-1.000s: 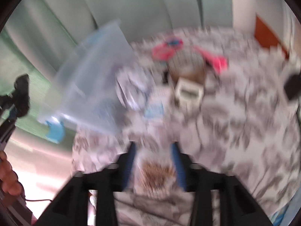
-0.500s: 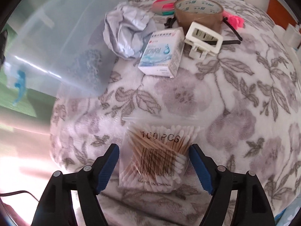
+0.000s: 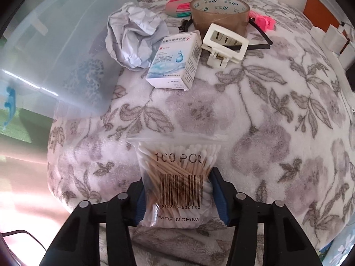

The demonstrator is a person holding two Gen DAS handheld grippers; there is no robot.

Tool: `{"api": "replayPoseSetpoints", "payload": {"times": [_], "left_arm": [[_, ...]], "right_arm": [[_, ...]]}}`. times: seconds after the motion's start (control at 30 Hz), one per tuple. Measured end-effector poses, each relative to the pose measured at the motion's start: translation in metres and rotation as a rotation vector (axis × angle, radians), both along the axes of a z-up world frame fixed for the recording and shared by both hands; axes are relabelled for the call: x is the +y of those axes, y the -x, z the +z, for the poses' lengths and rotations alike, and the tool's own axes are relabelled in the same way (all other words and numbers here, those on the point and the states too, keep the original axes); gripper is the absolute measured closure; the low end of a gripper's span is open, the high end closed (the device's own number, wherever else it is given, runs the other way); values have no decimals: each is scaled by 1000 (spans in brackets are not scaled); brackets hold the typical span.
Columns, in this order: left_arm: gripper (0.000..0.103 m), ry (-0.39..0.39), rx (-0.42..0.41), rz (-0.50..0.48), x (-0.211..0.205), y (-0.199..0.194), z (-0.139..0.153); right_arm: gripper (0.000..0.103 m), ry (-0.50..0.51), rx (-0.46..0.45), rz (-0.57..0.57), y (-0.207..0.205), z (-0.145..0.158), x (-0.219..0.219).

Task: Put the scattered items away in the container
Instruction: 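Lift both held items and carry them over the clear box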

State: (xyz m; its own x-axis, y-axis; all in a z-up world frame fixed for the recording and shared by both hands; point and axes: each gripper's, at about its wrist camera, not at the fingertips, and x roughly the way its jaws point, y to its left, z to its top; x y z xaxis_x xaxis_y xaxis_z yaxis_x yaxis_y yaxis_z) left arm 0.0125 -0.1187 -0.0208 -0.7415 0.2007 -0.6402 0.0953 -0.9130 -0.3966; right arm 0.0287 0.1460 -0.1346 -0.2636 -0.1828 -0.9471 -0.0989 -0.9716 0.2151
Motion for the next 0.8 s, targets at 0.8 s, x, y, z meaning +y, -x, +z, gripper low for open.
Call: {"api": "replayPoseSetpoints", "payload": {"times": [0.8], "left_arm": [[71, 22, 76, 41, -30, 19, 31]], "right_arm": [[50, 137, 660, 151, 60, 240, -90]]}}
